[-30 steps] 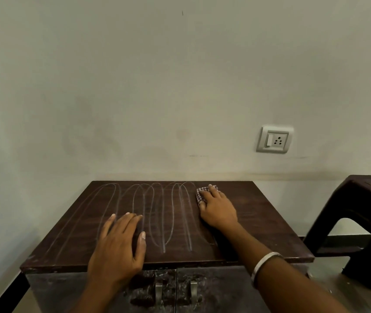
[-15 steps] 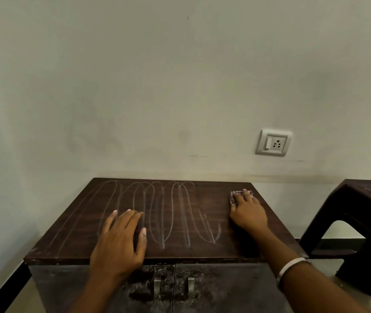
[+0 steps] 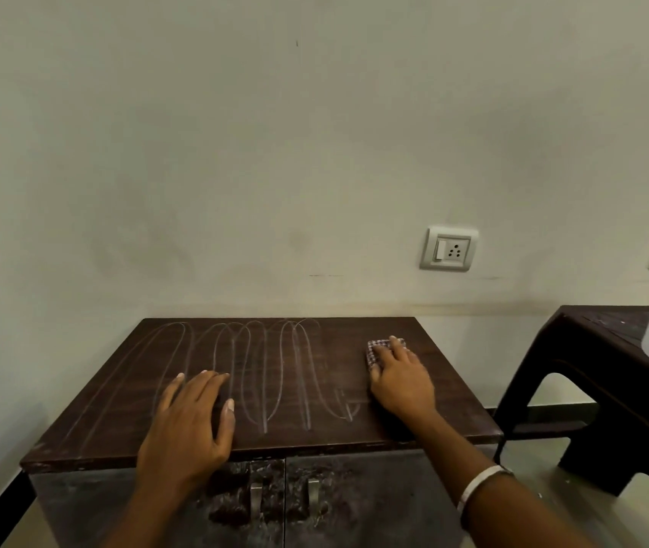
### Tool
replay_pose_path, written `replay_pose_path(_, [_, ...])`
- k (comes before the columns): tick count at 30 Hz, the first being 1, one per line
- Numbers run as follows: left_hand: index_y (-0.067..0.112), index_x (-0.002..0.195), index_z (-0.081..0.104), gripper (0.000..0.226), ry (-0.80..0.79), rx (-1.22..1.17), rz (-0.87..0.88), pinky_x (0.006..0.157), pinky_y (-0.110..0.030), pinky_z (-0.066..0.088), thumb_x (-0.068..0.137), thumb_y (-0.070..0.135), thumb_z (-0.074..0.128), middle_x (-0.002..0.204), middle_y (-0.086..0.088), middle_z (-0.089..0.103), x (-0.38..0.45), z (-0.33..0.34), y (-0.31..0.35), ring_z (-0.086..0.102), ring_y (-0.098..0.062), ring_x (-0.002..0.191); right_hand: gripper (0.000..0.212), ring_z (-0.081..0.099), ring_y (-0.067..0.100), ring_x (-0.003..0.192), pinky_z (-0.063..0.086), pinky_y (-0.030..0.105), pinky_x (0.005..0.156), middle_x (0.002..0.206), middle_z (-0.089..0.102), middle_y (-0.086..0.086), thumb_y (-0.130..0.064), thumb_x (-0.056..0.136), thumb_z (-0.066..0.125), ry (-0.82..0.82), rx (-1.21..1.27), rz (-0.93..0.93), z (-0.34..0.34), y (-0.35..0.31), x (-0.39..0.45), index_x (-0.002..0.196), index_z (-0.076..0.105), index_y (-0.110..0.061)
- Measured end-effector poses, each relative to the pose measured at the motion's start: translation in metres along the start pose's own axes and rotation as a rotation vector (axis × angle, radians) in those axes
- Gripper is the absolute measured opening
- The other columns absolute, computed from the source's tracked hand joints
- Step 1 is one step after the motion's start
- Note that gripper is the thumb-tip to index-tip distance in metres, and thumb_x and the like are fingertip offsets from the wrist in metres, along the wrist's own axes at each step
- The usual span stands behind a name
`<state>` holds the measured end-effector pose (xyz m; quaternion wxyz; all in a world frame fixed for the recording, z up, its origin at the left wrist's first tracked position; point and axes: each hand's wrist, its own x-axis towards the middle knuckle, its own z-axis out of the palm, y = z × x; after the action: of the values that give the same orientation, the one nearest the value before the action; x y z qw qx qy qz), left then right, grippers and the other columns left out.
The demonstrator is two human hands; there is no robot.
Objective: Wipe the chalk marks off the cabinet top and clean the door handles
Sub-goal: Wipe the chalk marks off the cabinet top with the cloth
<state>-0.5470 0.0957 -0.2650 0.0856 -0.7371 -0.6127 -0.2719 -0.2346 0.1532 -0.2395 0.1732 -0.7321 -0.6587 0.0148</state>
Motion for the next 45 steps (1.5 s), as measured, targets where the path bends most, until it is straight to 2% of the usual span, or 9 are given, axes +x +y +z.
replay_pose_path(4, [0.013,0.127,0.058,0.058,0.016,0.004,0.017,0.115,-0.041,0.024,0.091,0.046,0.027,0.127,-0.005,0.061,0.0,-0.002,0.003,0.051,-0.019,0.124,0.051,0.024,0.028,0.146,0.021,0.041,0.119,0.162,0.017,0.005,-0.04,0.1,0.034,0.014,-0.011,0.13,-0.014,0.042,-0.002,0.15,0.031,-0.027])
replay_pose_path(8, [0.012,0.127,0.058,0.058,0.01,0.013,0.025,0.116,-0.04,0.023,0.091,0.045,0.027,0.127,-0.004,0.061,0.001,-0.001,0.002,0.051,-0.018,0.124,0.053,0.02,0.029,0.147,0.019,0.043,0.12,0.163,0.015,0.005,-0.041,0.1,0.034,0.005,-0.016,0.143,-0.011,0.032,-0.007,0.151,0.029,-0.028])
replay_pose_path(15, [0.013,0.129,0.056,0.059,0.001,0.011,0.012,0.116,-0.041,0.022,0.091,0.047,0.026,0.129,-0.005,0.059,0.001,0.001,0.0,0.049,-0.02,0.126,0.051,0.014,0.026,0.149,0.014,0.043,0.12,0.163,0.013,0.002,-0.04,0.101,0.033,-0.035,0.03,-0.094,0.011,-0.049,-0.035,0.151,0.028,-0.03])
replay_pose_path(20, [0.014,0.13,0.055,0.06,-0.01,0.005,-0.003,0.116,-0.042,0.023,0.091,0.049,0.025,0.131,-0.006,0.058,0.0,0.002,-0.002,0.048,-0.022,0.127,0.05,0.019,0.022,0.147,0.019,0.04,0.119,0.163,0.016,-0.001,-0.039,0.1,0.035,-0.053,0.076,-0.141,0.007,-0.04,-0.039,0.15,0.032,-0.03])
replay_pose_path(28, [0.011,0.128,0.057,0.059,0.009,0.001,0.018,0.116,-0.041,0.023,0.09,0.046,0.026,0.128,-0.006,0.06,-0.001,-0.003,0.003,0.05,-0.02,0.125,0.051,0.023,0.024,0.146,0.021,0.038,0.12,0.162,0.019,0.001,-0.039,0.1,0.036,0.025,0.002,0.089,-0.021,0.047,-0.04,0.15,0.034,-0.028])
replay_pose_path(32, [0.011,0.129,0.056,0.06,0.002,0.01,0.028,0.116,-0.041,0.023,0.09,0.046,0.026,0.129,-0.007,0.06,0.0,-0.001,0.001,0.05,-0.019,0.125,0.053,0.02,0.025,0.147,0.018,0.039,0.121,0.163,0.016,0.003,-0.039,0.1,0.034,0.002,-0.018,0.133,-0.023,0.046,-0.043,0.151,0.031,-0.027])
replay_pose_path(35, [0.011,0.129,0.056,0.06,0.007,0.023,0.035,0.116,-0.04,0.022,0.09,0.046,0.026,0.128,-0.007,0.06,0.0,-0.001,0.001,0.05,-0.02,0.125,0.053,0.018,0.025,0.148,0.018,0.04,0.121,0.163,0.015,0.002,-0.039,0.099,0.034,-0.015,-0.008,0.084,-0.017,0.019,-0.052,0.151,0.03,-0.028])
replay_pose_path(40, [0.011,0.128,0.056,0.059,0.015,0.021,0.031,0.115,-0.04,0.022,0.09,0.045,0.026,0.127,-0.008,0.06,0.0,-0.003,0.004,0.051,-0.022,0.124,0.052,0.017,0.024,0.148,0.018,0.042,0.121,0.163,0.015,0.0,-0.039,0.099,0.035,-0.034,0.059,-0.108,-0.001,-0.036,-0.072,0.15,0.031,-0.029])
replay_pose_path(45, [0.013,0.131,0.053,0.059,-0.004,0.021,0.017,0.116,-0.041,0.022,0.092,0.047,0.024,0.131,-0.007,0.058,0.0,0.001,-0.002,0.048,-0.022,0.127,0.051,0.017,0.022,0.148,0.018,0.04,0.121,0.163,0.015,-0.002,-0.04,0.1,0.034,-0.049,0.078,-0.153,0.0,-0.033,-0.075,0.15,0.029,-0.031])
